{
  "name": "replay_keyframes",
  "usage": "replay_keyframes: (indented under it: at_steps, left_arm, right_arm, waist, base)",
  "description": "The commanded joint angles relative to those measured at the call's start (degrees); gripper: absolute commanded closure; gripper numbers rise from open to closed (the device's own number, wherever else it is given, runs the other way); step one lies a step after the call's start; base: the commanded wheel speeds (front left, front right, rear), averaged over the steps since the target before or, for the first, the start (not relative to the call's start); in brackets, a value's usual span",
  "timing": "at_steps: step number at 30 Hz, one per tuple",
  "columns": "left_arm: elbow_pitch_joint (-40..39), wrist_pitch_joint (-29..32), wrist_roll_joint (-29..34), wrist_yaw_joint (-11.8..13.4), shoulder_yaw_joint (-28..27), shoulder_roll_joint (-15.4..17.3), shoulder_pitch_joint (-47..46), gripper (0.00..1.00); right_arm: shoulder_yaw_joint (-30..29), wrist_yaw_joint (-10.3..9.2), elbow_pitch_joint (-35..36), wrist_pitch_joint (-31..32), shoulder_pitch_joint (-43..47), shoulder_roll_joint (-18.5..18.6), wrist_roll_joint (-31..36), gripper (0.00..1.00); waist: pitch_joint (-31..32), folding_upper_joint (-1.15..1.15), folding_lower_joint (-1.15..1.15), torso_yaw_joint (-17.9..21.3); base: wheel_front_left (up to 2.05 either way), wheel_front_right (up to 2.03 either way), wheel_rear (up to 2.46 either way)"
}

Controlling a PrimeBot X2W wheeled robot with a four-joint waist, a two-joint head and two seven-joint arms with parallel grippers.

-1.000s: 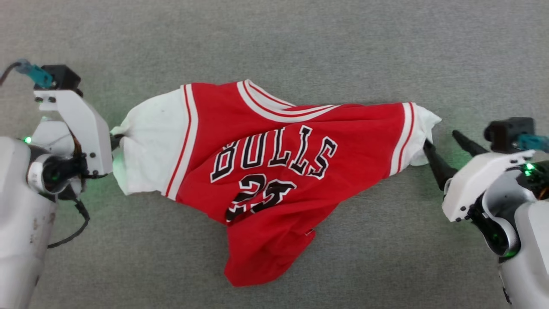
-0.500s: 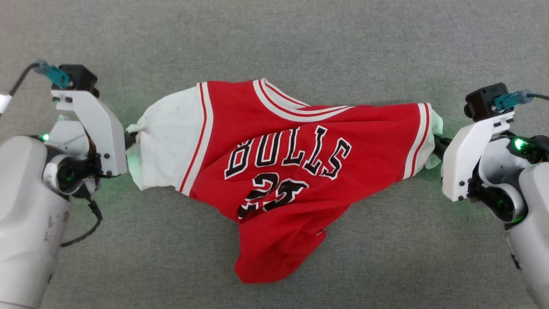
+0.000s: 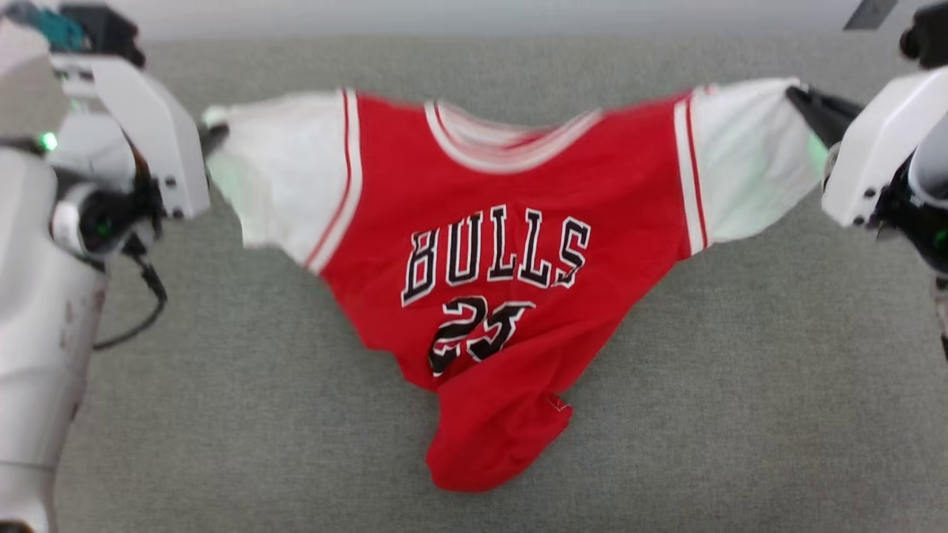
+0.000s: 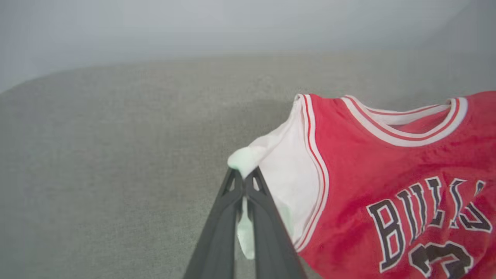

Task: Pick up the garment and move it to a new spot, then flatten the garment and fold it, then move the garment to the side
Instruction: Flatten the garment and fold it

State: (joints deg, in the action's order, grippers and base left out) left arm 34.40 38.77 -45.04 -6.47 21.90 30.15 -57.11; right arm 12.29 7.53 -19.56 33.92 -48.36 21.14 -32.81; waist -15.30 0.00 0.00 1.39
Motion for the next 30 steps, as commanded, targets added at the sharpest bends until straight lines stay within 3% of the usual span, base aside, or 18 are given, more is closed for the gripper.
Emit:
replay_keyframes:
  at_steps: [1, 19, 30]
  left_arm:
    - [-0.2, -0.1, 0.5, 0.2, -0.2, 0.0, -0.8, 1.00]
    - [1.8, -10.6, 6.0, -0.7, 1.3, -0.3, -18.6, 1.00]
    - [4.1, -13.1, 6.2, -1.0, 3.2, 0.1, -23.5, 1.00]
  right_arm:
    - [-0.1, -0.09, 0.0, -0.2, -0.8, 0.0, 0.3, 1.00]
    - [0.9, -0.09, -9.8, -15.6, -18.6, -1.8, 3.8, 1.00]
    - [1.9, -0.09, -14.9, -20.6, -24.0, -1.0, 3.9, 1.00]
  waist:
    - [3.0, 0.00, 0.00, -1.1]
    - [13.7, 0.00, 0.00, -3.0]
    - [10.9, 0.00, 0.00, -3.3]
  base:
    - [0.00, 0.00, 0.00]
    - [0.00, 0.00, 0.00]
    - [0.00, 0.00, 0.00]
